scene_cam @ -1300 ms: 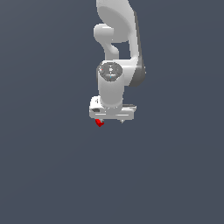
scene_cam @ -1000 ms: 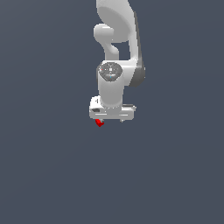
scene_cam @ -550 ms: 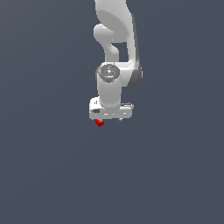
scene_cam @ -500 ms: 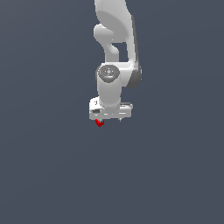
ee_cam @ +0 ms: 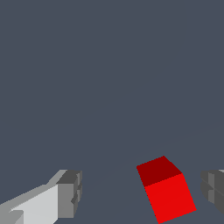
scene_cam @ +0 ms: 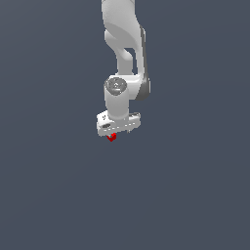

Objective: Pick up the red cube and move it to a goal position.

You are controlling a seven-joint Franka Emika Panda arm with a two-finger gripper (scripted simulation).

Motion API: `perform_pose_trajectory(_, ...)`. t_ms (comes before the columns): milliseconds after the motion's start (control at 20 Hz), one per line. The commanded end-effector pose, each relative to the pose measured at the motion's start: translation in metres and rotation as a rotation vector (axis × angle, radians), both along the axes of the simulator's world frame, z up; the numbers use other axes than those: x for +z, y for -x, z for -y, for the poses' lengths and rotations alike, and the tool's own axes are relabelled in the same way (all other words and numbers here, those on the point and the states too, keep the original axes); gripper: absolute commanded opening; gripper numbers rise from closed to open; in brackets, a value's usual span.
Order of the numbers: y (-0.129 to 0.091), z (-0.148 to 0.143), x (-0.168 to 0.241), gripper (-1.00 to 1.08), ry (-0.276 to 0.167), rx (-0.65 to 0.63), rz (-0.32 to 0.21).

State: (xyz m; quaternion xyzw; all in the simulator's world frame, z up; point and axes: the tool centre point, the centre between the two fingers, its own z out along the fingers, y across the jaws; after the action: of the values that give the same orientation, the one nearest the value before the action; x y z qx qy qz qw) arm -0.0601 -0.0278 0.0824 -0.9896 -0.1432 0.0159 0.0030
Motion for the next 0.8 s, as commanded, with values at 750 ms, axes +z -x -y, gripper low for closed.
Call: perform_pose_trajectory(750, 0.027, 0.041, -0.056, 1.0, -0.005, 0.333, 0.029)
